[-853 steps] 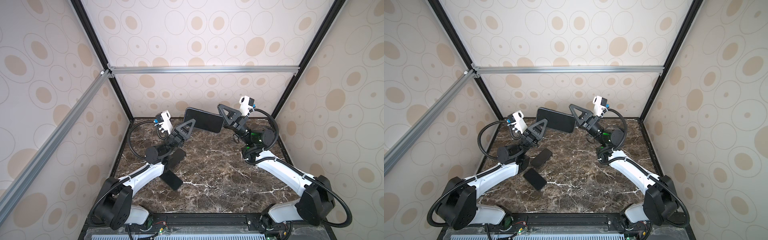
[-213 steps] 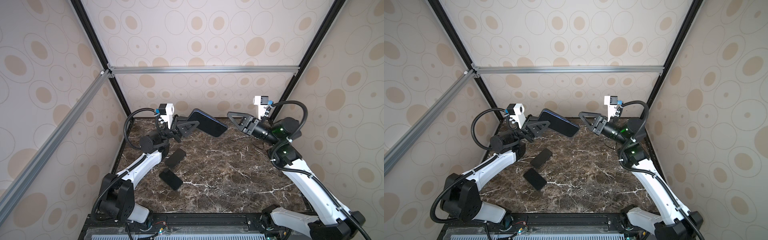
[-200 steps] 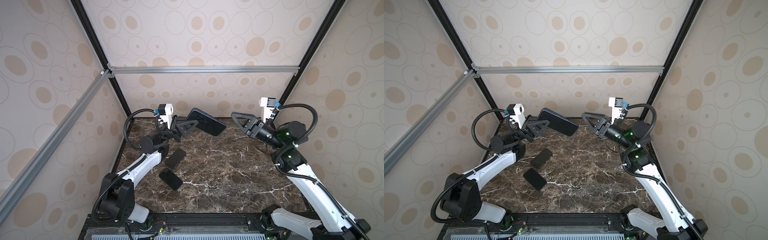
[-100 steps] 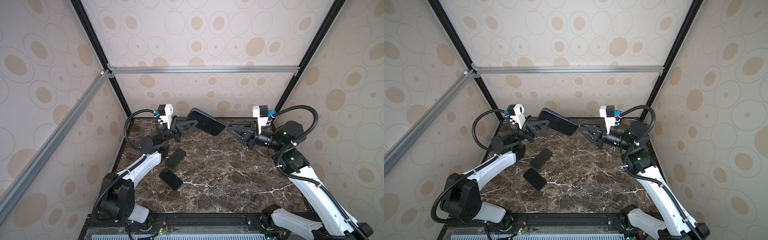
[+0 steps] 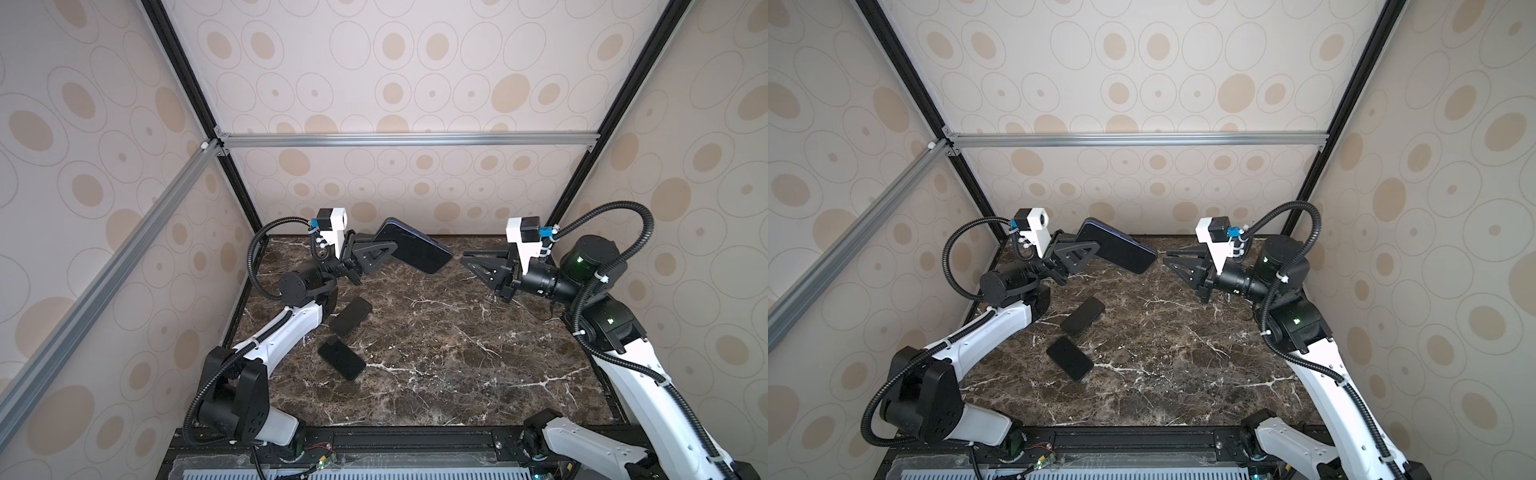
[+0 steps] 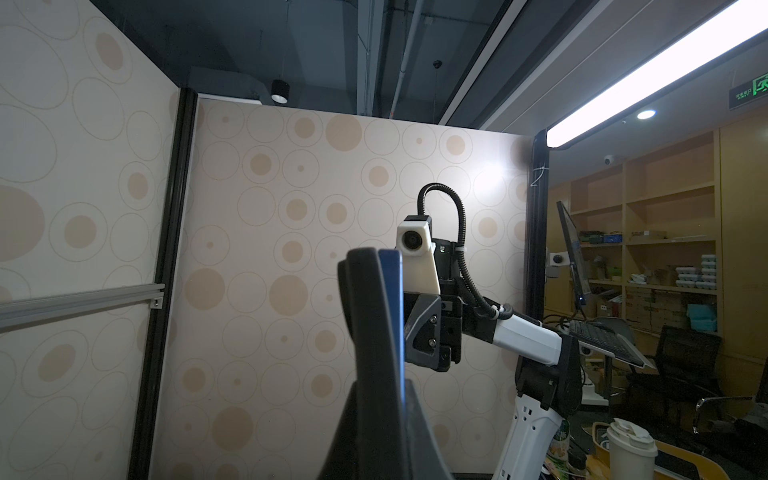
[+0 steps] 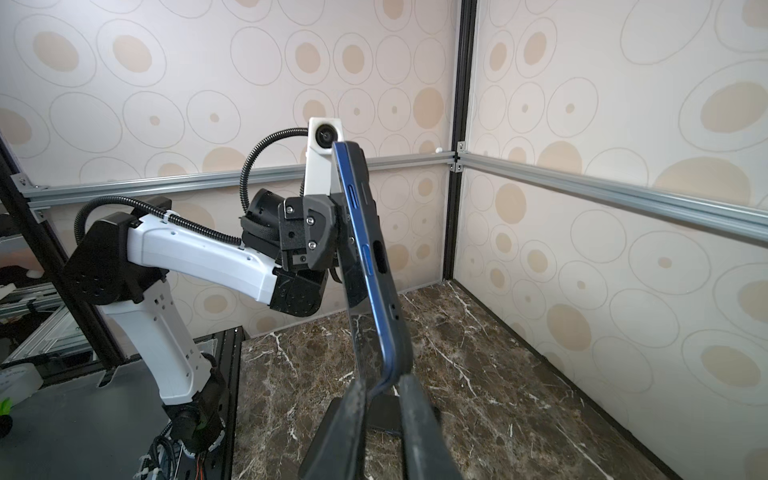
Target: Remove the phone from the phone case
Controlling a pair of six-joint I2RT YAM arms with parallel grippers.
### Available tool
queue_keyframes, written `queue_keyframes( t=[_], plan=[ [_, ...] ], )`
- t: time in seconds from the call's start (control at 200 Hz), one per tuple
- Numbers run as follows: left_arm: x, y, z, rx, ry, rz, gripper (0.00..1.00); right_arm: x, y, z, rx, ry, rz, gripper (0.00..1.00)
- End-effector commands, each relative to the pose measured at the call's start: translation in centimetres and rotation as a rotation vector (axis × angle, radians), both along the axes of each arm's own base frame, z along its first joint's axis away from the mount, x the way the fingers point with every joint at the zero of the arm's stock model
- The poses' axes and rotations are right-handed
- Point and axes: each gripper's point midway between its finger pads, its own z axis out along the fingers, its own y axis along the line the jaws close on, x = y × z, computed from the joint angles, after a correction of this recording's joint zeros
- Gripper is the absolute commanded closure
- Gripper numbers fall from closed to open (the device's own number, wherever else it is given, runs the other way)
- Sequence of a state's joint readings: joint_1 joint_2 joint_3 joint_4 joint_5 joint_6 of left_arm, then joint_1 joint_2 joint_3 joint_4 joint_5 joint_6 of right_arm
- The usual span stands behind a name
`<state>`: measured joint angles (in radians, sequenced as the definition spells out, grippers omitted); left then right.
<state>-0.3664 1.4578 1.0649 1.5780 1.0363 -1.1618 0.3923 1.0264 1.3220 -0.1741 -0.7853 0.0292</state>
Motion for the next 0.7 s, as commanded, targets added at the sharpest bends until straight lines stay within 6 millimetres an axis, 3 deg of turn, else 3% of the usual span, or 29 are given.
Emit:
queue_keyframes(
  t=[0.0, 0.24, 0.695],
  plan=[
    [-5.3, 2.0, 3.4, -0.12, -0.298, -0.008, 1.0, -0.3, 0.1, 1.1, 0.014, -0.027, 0.018, 0.8],
    [-5.4, 1.9, 3.3, -0.118, -0.296, -0.013, 1.0, -0.4, 0.2, 2.3, 0.065, -0.042, 0.028, 0.79],
    [-5.4, 1.9, 3.3, -0.117, -0.299, -0.014, 1.0, -0.3, 0.9, 1.3, 0.047, 0.005, 0.076, 0.76]
  ],
)
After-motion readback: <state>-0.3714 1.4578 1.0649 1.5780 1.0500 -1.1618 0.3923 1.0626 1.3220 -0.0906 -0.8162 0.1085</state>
